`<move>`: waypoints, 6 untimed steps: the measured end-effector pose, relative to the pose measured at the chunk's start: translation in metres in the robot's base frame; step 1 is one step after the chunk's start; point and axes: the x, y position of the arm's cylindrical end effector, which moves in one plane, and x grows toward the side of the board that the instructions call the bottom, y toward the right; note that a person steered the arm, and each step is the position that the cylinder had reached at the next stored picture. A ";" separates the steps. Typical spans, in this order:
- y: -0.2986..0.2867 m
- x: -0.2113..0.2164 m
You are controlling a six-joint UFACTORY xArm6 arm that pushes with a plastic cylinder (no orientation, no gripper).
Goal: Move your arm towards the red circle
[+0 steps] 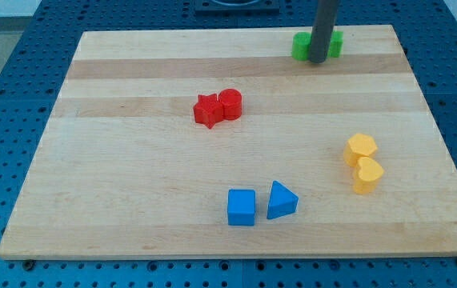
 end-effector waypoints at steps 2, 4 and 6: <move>0.019 0.018; 0.058 0.063; 0.013 0.034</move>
